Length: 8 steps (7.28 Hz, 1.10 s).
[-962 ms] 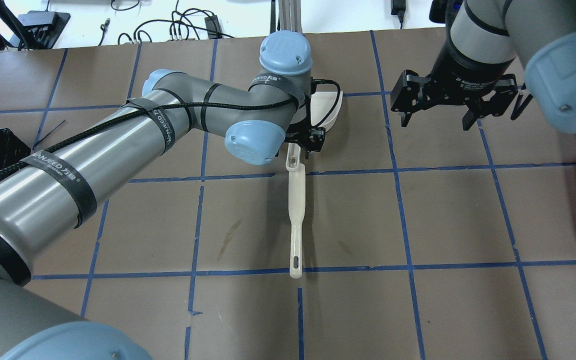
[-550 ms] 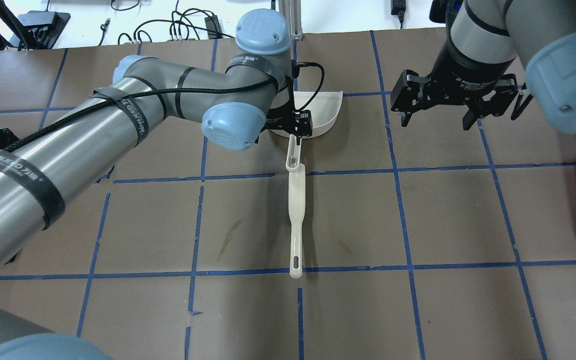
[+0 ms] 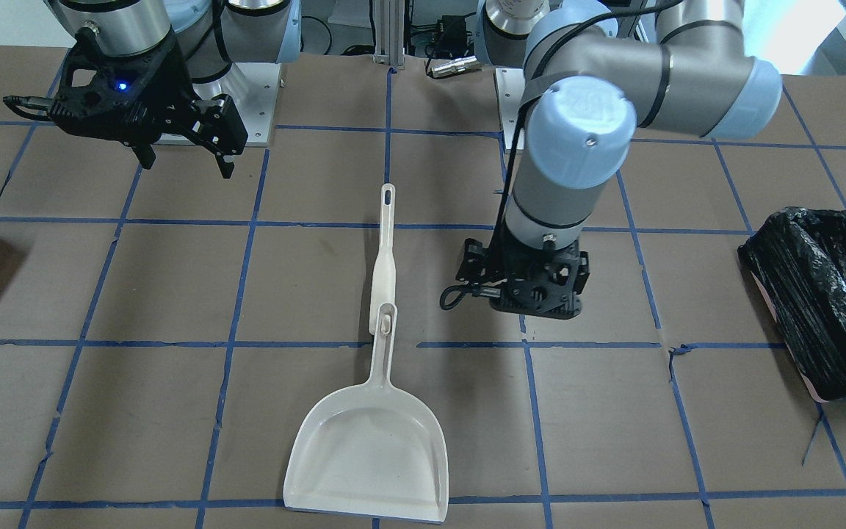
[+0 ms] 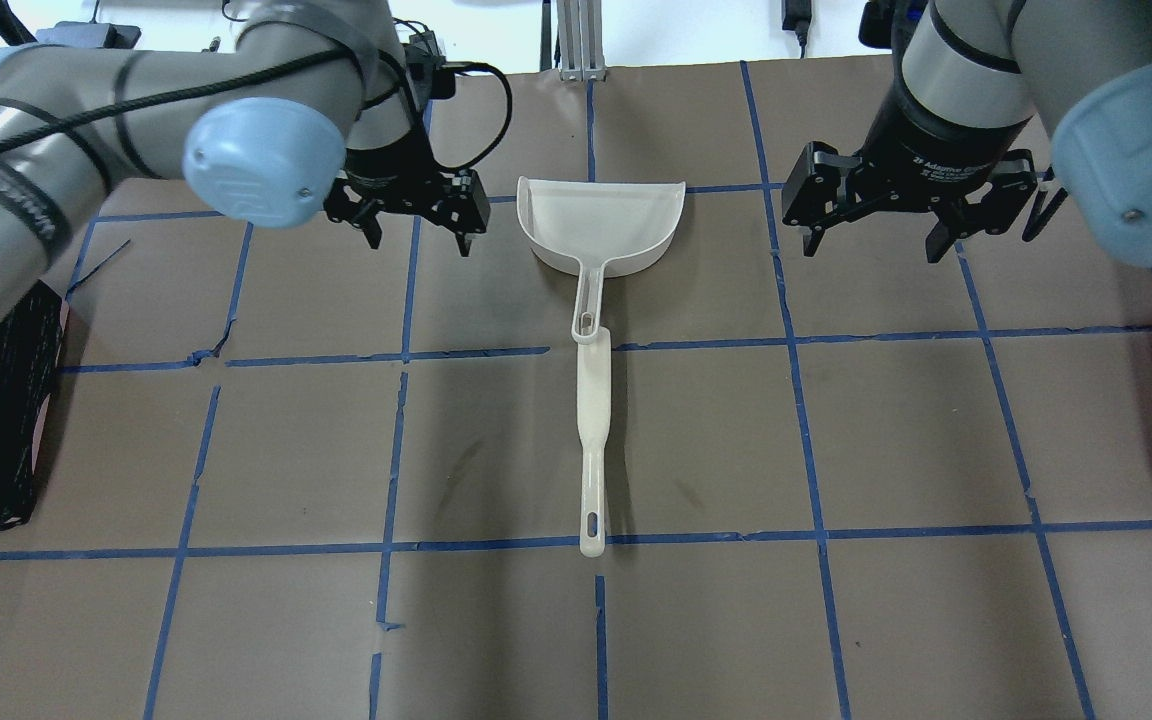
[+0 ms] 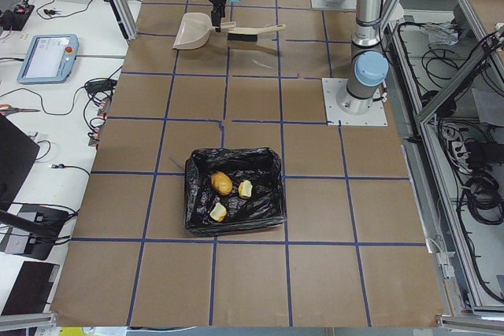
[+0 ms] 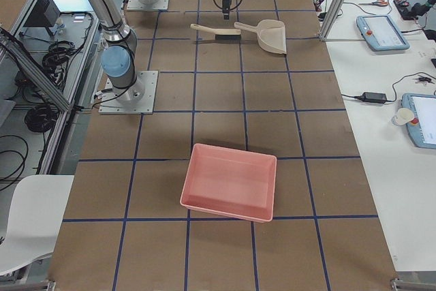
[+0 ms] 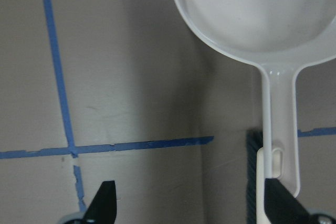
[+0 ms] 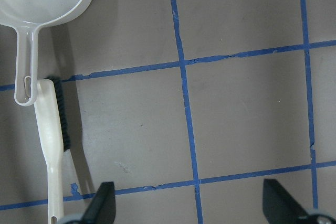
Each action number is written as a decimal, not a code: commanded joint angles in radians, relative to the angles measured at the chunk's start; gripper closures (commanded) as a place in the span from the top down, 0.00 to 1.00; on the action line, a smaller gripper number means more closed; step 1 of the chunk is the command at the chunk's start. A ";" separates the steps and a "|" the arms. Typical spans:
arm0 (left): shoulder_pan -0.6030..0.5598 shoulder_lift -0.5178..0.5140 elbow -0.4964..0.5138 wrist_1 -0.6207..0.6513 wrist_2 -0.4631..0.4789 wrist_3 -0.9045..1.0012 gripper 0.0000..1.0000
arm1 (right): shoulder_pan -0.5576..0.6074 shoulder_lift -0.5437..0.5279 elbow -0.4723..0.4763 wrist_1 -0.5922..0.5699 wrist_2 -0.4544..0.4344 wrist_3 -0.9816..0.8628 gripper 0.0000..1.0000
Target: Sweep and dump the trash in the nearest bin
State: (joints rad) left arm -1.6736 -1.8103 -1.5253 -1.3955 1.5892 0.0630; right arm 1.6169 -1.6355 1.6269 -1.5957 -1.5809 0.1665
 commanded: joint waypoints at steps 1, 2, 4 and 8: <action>0.105 0.148 0.002 -0.109 -0.006 0.147 1.00 | 0.000 0.000 -0.002 0.016 0.001 -0.001 1.00; 0.130 0.187 0.017 -0.156 -0.014 0.158 1.00 | -0.005 0.002 -0.010 0.014 0.002 -0.001 1.00; 0.144 0.207 0.132 -0.319 -0.048 0.199 1.00 | -0.006 -0.003 -0.013 0.016 0.004 -0.001 1.00; 0.054 0.221 -0.019 -0.213 -0.052 0.188 1.00 | -0.002 0.041 -0.086 0.048 0.041 0.002 1.00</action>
State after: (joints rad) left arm -1.6075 -1.5948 -1.5009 -1.6629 1.5360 0.2451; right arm 1.6156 -1.6202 1.5807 -1.5722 -1.5564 0.1691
